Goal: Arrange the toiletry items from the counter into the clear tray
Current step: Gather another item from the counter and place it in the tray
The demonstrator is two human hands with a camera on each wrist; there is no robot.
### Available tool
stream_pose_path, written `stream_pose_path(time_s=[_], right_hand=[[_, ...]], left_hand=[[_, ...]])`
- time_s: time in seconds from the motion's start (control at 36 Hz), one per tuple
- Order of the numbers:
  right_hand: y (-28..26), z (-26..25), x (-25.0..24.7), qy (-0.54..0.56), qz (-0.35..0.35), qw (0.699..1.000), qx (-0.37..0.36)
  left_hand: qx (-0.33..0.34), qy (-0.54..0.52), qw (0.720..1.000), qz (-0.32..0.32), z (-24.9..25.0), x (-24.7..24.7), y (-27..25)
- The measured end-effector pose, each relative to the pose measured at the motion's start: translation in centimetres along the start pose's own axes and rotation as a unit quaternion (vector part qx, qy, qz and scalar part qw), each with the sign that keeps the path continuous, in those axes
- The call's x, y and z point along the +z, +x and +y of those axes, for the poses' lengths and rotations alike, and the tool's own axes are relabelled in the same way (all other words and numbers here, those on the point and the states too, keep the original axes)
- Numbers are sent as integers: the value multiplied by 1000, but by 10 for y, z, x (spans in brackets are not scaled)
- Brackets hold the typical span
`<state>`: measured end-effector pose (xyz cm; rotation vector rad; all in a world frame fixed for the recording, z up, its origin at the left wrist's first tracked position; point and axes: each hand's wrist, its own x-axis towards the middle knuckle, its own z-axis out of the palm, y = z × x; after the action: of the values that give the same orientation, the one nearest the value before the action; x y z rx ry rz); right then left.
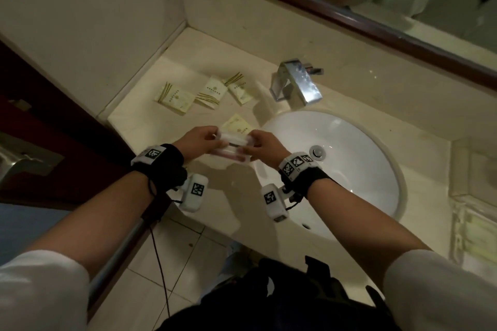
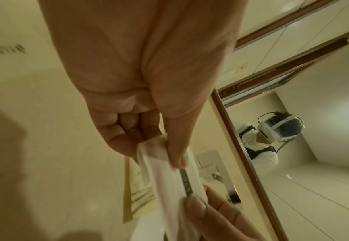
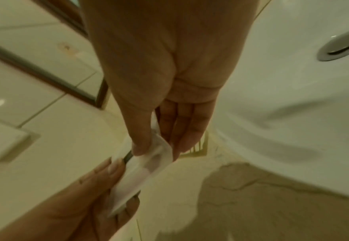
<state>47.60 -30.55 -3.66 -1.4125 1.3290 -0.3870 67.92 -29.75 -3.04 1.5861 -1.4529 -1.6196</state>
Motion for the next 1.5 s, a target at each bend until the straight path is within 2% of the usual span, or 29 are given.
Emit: stream_pose_path(time_s=[0.08,0.33,0.58,0.89,1.19,1.42,1.5], right_hand=[[-16,12,-17,96,11,995,24],[-71,63,-62,131,59,988,60],[-139,114,-115,192,143,967,82],[-245,191,-202,207,256,942,60],[-350,277,-281,196,374,903,76],[-396,327,-305,186,442,870,117],[-404,337,-310,160,456,867,118]], left_hand=[[-11,-20,999,-29,10,19,3],[-34,-20,992,-122,25,94,13],[-42,-9,993,-108,53,189,25],[-22,-2,988,-154,96,343,24],[16,42,986,-159,133,501,13],[24,88,985,-149,141,575,5],[26,117,983,-136,140,589,9]])
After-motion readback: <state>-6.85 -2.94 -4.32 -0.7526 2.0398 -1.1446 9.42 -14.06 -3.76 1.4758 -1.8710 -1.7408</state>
